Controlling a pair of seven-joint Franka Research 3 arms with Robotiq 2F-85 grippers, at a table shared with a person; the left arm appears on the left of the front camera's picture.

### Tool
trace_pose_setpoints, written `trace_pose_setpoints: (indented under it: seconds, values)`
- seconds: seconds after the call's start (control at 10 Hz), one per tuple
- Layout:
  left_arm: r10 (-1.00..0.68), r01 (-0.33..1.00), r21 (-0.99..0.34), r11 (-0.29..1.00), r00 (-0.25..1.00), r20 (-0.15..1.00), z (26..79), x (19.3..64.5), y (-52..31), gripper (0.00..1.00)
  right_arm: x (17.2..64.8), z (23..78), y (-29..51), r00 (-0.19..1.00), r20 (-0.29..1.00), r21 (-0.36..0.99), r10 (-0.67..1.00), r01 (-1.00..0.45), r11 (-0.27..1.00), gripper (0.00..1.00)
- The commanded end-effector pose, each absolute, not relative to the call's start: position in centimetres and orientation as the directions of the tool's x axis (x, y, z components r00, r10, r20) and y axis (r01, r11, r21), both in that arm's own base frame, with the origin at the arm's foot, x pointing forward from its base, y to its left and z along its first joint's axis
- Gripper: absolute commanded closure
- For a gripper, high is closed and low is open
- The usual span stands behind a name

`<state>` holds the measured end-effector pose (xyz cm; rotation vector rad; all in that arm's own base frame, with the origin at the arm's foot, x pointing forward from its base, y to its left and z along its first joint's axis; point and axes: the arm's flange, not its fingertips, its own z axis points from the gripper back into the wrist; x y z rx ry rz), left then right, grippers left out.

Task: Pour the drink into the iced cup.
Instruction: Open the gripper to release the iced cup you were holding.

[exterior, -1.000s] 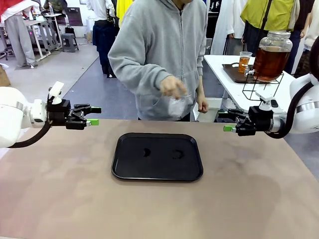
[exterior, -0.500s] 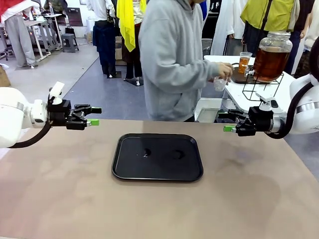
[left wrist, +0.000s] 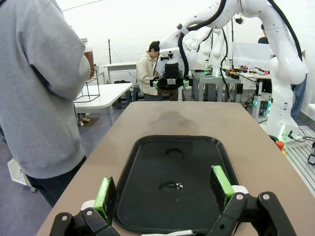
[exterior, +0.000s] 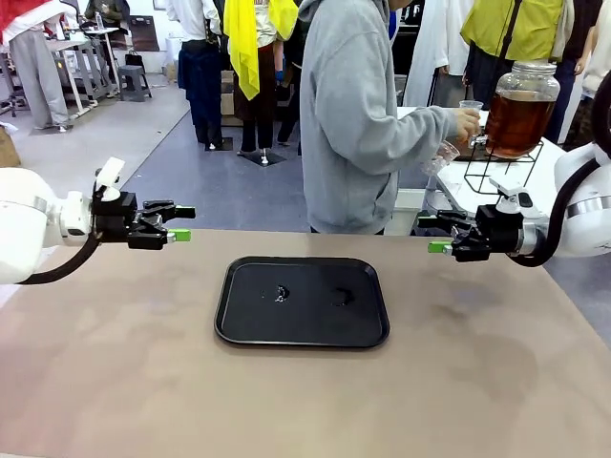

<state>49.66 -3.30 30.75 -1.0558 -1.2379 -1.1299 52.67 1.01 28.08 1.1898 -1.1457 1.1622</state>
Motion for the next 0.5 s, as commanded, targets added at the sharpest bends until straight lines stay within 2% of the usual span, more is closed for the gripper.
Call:
trace_pose_setpoints:
  seconds: [0.0, 0.4]
  values:
    - [-0.053, 0.988, 0.013, 0.155, -0.005, 0.999, 30.97, 49.69, -3.49, 0.00, 52.64, 28.63, 1.06, 0.064, 0.997, 0.063, 0.039, -0.998, 0.027, 0.00]
    - [-0.053, 0.988, 0.013, 0.155, -0.005, 0.999, 30.97, 49.69, -3.49, 0.00, 52.64, 28.63, 1.06, 0.064, 0.997, 0.063, 0.039, -0.998, 0.027, 0.00]
